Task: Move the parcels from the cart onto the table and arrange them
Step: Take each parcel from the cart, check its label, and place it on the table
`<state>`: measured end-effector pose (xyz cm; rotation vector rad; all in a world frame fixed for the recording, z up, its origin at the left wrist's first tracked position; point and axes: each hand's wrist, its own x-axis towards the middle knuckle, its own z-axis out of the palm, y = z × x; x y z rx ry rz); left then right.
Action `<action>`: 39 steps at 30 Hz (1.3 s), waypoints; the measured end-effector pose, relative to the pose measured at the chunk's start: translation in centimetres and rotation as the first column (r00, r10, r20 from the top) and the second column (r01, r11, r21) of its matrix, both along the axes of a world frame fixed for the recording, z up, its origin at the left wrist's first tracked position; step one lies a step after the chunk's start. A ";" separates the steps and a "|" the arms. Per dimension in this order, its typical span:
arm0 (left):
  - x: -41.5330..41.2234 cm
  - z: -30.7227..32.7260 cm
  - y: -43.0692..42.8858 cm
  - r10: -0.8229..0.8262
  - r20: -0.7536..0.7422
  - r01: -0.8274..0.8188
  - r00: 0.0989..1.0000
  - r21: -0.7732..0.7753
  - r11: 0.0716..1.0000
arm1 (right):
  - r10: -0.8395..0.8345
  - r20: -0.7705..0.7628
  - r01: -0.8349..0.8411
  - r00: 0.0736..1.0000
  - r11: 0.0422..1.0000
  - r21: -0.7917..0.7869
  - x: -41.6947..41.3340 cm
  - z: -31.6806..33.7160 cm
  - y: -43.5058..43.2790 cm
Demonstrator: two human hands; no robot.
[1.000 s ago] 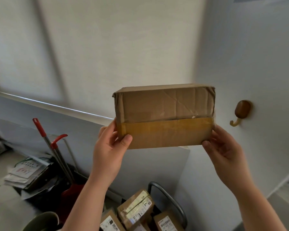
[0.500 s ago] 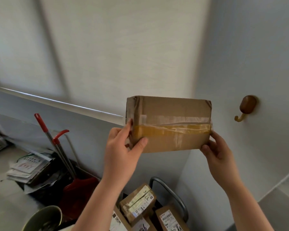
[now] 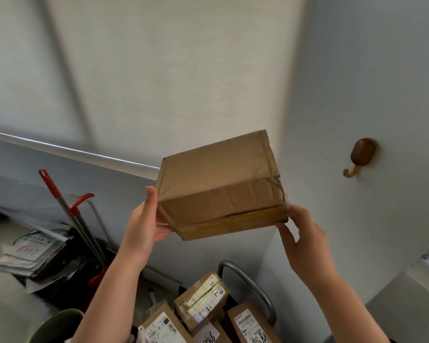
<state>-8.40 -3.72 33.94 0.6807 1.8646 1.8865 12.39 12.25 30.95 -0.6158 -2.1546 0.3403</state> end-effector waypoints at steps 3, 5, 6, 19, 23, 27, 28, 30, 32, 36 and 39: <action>0.2 -0.4 -0.1 -0.015 0.019 0.014 1.000 0.022 1.000 | 0.017 -0.027 -0.016 0.999 1.000 0.023 0.1 -0.5 -0.1; 0.4 -0.4 -0.3 -0.012 -0.028 0.013 1.000 0.012 1.000 | 0.064 -0.050 -0.071 0.997 0.988 -0.140 0.6 -0.4 -0.1; 0.4 -0.4 -0.4 -0.005 -0.056 0.006 0.998 0.012 1.000 | 0.107 -0.082 -0.124 0.991 0.959 -0.255 0.9 -0.1 -0.1; 0.9 -2.0 -1.7 -0.164 -0.219 0.171 0.962 0.012 0.985 | 0.281 -0.277 -0.395 0.919 0.620 -0.678 1.3 -0.1 1.2; 1.1 -2.6 -2.2 -0.212 -0.182 0.219 0.960 0.017 0.976 | 0.289 -0.285 -0.405 0.914 0.603 -0.688 2.0 -0.4 1.4; 0.7 -2.7 -2.3 -0.233 -0.147 0.249 0.961 0.104 0.963 | 0.264 -0.277 -0.381 0.924 0.578 -0.722 2.4 0.2 1.7; 0.4 -2.7 -2.3 -0.231 -0.102 0.244 0.968 0.154 0.957 | 0.231 -0.310 -0.387 0.922 0.535 -0.751 2.8 0.4 1.9; -0.1 -2.8 -2.1 -0.224 -0.001 0.218 0.975 0.230 0.949 | 0.215 -0.366 -0.424 0.906 0.490 -0.762 3.5 0.1 2.0; -0.2 -2.8 -2.0 -0.234 0.037 0.220 0.972 0.220 0.950 | 0.224 -0.417 -0.474 0.881 0.443 -0.761 4.4 0.4 0.9; 1.8 -3.1 -1.5 -0.280 -0.039 0.281 0.959 0.008 0.960 | 0.168 -0.270 -0.318 0.948 0.452 -0.833 6.0 -0.2 -0.7; 3.6 -4.5 -1.1 -0.273 -0.135 0.255 0.953 -0.140 0.957 | 0.106 -0.139 -0.173 0.985 0.522 -0.835 6.5 -0.8 -2.3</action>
